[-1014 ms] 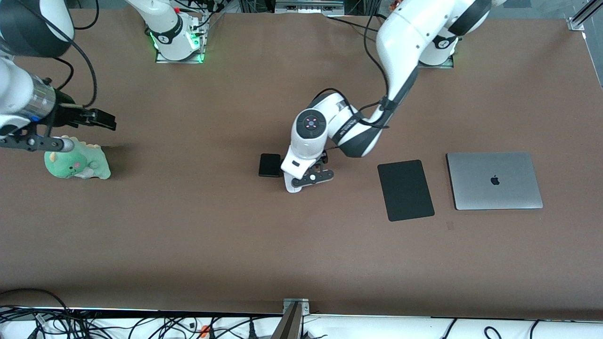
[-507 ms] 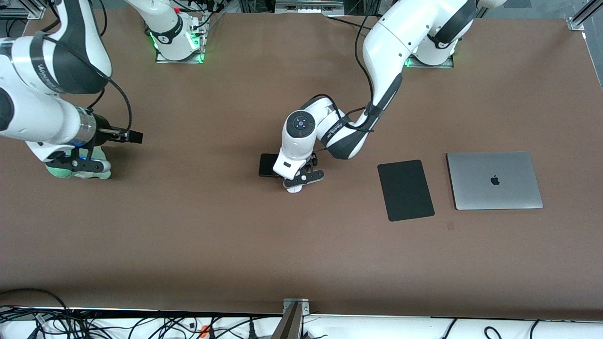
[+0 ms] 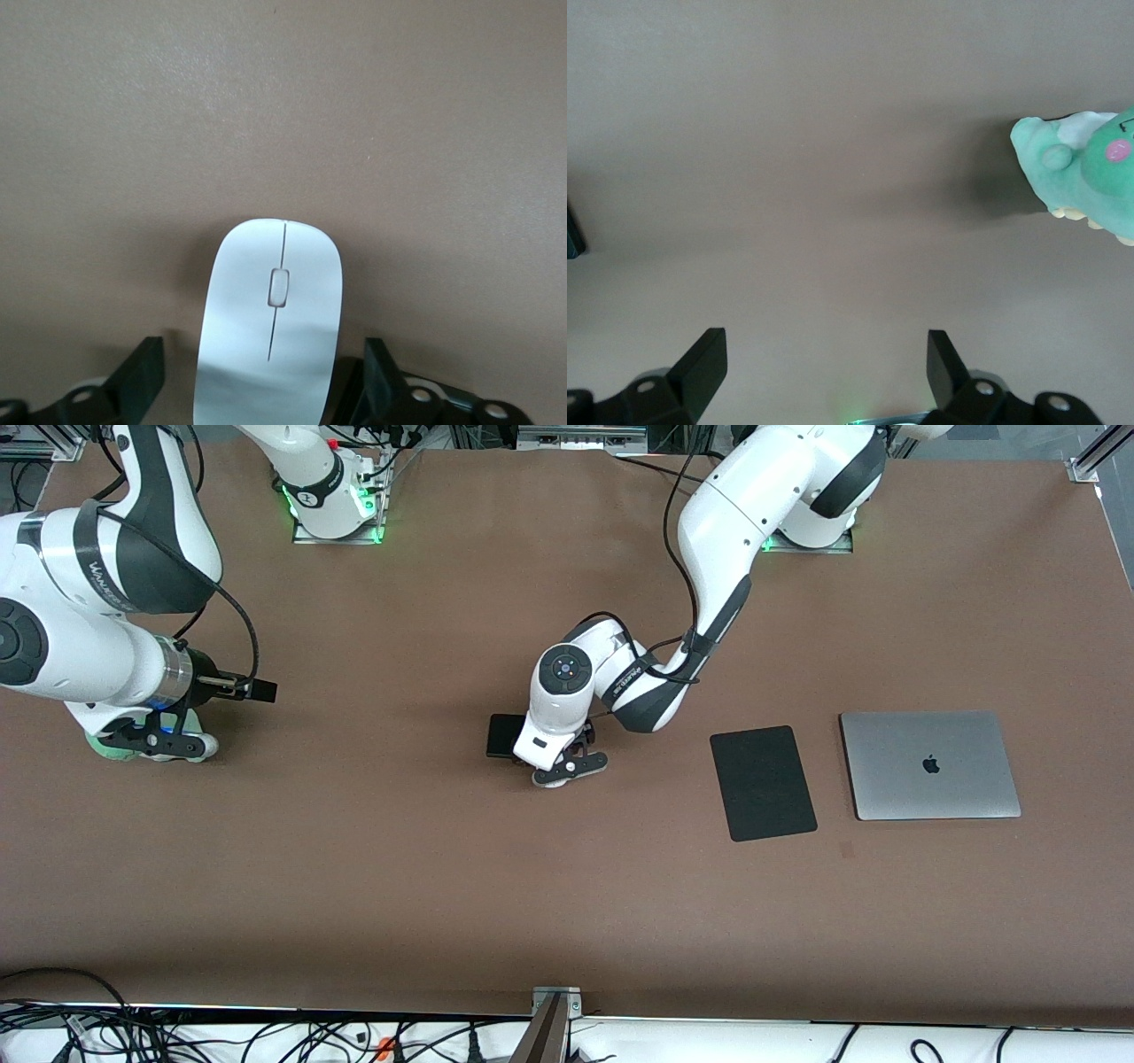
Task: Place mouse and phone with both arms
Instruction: 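Carry the mouse to the pad while the right gripper reaches the phone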
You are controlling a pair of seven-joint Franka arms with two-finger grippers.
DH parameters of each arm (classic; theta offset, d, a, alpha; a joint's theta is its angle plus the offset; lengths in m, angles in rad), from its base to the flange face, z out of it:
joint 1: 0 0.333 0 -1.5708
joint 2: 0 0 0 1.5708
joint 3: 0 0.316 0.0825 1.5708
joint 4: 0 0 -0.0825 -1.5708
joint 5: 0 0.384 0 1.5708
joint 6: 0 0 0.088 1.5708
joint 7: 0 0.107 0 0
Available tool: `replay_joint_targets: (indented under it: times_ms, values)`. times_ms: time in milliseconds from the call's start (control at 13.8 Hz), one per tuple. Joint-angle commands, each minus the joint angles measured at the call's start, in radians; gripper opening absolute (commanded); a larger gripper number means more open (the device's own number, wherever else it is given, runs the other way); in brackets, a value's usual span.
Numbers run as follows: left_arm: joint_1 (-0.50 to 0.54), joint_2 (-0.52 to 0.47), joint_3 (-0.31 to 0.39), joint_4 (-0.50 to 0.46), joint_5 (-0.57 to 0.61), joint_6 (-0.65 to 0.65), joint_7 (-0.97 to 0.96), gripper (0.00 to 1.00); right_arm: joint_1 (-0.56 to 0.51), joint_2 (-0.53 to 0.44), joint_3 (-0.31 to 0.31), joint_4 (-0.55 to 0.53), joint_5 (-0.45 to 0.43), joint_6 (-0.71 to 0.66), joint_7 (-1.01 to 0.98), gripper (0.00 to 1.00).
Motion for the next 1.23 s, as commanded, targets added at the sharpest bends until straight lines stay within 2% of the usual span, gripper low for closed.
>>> replay_joint_targets:
  times_ms: [0,290,580,797,1159]
  values:
    - [-0.012,0.022,0.009,0.037,0.022,-0.006,-0.003,0.80,-0.002,0.001,0.001,-0.001,-0.008,0.012,0.014,1.00]
    - [-0.006,0.022,0.009,0.029,0.022,-0.006,0.011,0.56,-0.004,0.004,0.001,-0.001,-0.008,0.027,0.013,1.00]
    - [0.022,0.004,0.009,0.031,0.022,-0.015,0.072,0.54,-0.002,0.004,0.002,-0.001,-0.008,0.027,0.013,1.00]
    - [0.120,-0.038,-0.004,0.022,0.017,-0.032,0.185,0.54,-0.002,0.004,0.001,-0.001,-0.004,0.029,0.010,1.00]
    - [0.264,-0.163,-0.004,-0.154,0.015,-0.061,0.387,0.36,0.013,0.030,0.004,-0.001,0.019,0.051,0.016,1.00]
